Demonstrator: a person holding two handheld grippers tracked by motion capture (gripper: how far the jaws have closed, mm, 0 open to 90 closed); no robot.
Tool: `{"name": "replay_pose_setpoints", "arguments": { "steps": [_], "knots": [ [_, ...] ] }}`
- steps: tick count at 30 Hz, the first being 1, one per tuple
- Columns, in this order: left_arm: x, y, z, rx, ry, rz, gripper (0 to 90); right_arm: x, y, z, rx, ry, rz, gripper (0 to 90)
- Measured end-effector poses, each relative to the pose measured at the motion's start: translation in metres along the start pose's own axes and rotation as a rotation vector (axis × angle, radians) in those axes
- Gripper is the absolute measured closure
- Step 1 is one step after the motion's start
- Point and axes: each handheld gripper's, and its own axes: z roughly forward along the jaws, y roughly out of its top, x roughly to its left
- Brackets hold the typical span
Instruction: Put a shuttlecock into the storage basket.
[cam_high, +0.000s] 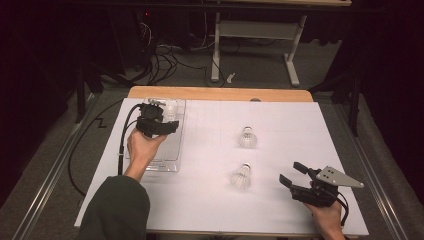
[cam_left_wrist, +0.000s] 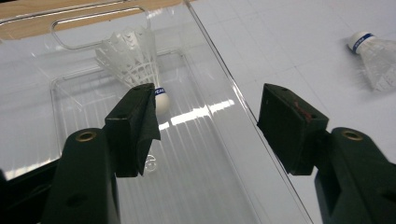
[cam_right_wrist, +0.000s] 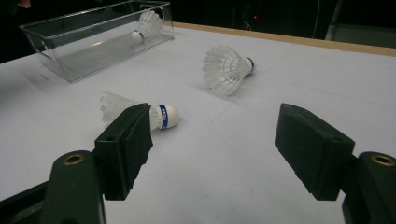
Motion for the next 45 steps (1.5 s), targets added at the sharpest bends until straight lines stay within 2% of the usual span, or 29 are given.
{"name": "replay_pose_setpoints", "arguments": {
  "steps": [6, 10, 22, 29, 45],
  "knots": [
    [-0.004, -0.009, -0.009, -0.039, -0.021, 0.013, 37.7, 0.0, 0.0, 0.0, 0.002, 0.001, 0.004, 27.7],
    [-0.005, -0.015, -0.013, -0.059, -0.047, 0.002, 37.6, -0.001, 0.0, 0.0, 0.0, -0.003, 0.012, 27.7],
    [-0.007, -0.032, -0.026, -0.127, -0.061, 0.021, 37.5, 0.0, 0.0, 0.0, 0.002, -0.006, 0.018, 27.7],
    [-0.006, -0.043, -0.036, -0.176, -0.067, 0.015, 37.6, -0.002, 0.0, -0.003, 0.0, -0.01, 0.025, 27.7],
    [-0.013, -0.062, -0.053, -0.242, -0.087, 0.04, 37.9, -0.002, 0.0, -0.005, -0.006, -0.019, 0.02, 27.7]
  ]
}}
